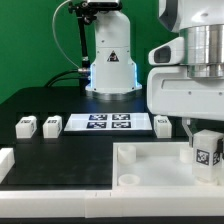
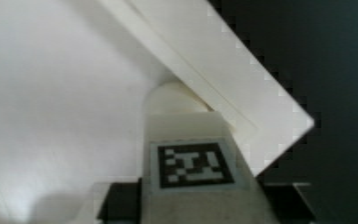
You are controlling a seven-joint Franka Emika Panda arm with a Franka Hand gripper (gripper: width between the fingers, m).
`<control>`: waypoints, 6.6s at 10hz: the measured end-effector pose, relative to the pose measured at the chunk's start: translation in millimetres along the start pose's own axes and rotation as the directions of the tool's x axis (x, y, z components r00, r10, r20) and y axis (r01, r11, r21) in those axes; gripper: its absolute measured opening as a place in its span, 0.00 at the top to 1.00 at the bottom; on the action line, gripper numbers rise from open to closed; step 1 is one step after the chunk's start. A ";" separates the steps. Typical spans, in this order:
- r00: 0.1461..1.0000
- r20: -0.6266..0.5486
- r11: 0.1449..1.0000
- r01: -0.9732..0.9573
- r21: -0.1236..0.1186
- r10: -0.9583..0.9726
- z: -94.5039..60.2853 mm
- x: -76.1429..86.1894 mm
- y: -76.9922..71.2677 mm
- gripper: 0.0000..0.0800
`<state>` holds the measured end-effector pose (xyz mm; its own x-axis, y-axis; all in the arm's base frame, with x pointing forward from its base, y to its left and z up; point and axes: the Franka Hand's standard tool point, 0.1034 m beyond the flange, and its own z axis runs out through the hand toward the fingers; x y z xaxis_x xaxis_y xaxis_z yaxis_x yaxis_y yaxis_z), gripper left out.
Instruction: Assemble one leg
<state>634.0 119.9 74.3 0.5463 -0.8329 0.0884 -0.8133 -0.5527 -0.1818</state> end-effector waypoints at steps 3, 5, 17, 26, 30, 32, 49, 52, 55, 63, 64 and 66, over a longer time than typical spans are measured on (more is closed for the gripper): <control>0.894 0.057 0.895 -0.446 0.009 0.445 0.5 1.3 1.6 0.63; 0.907 0.056 0.908 -0.419 0.010 0.417 0.7 0.0 1.5 0.63; 0.756 0.010 0.756 0.655 0.013 -0.655 1.1 -2.3 -1.7 0.19; 0.760 0.026 0.754 -0.640 -0.146 0.650 5.9 4.9 -3.9 0.63; 0.939 0.039 0.938 -0.338 -0.072 0.341 8.8 7.2 -7.5 0.32; 0.996 0.044 0.996 -0.080 -0.044 0.082 10.4 8.3 -5.5 0.23; 0.805 -0.050 0.800 -0.593 -0.094 0.591 3.4 8.6 4.2 0.63; 0.845 -0.045 0.840 -0.534 -0.097 0.532 3.9 6.8 4.2 0.63; 1.000 -0.026 0.993 -0.017 -0.114 0.015 6.0 -2.2 1.9 0.32; 0.705 -0.009 0.703 0.707 -0.078 -0.709 4.8 4.7 -7.2 0.19; 0.739 -0.013 0.738 0.671 -0.078 -0.673 4.9 4.6 -7.2 0.31; 0.850 -0.024 0.849 0.523 -0.071 -0.526 5.6 4.4 -6.7 0.58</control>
Offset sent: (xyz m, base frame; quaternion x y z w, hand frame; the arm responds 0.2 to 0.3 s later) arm 0.0000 0.0000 0.0000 0.0000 0.0000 0.0899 0.9960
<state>643.0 120.1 70.4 0.8872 -0.4183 0.1945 -0.4193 -0.9071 -0.0384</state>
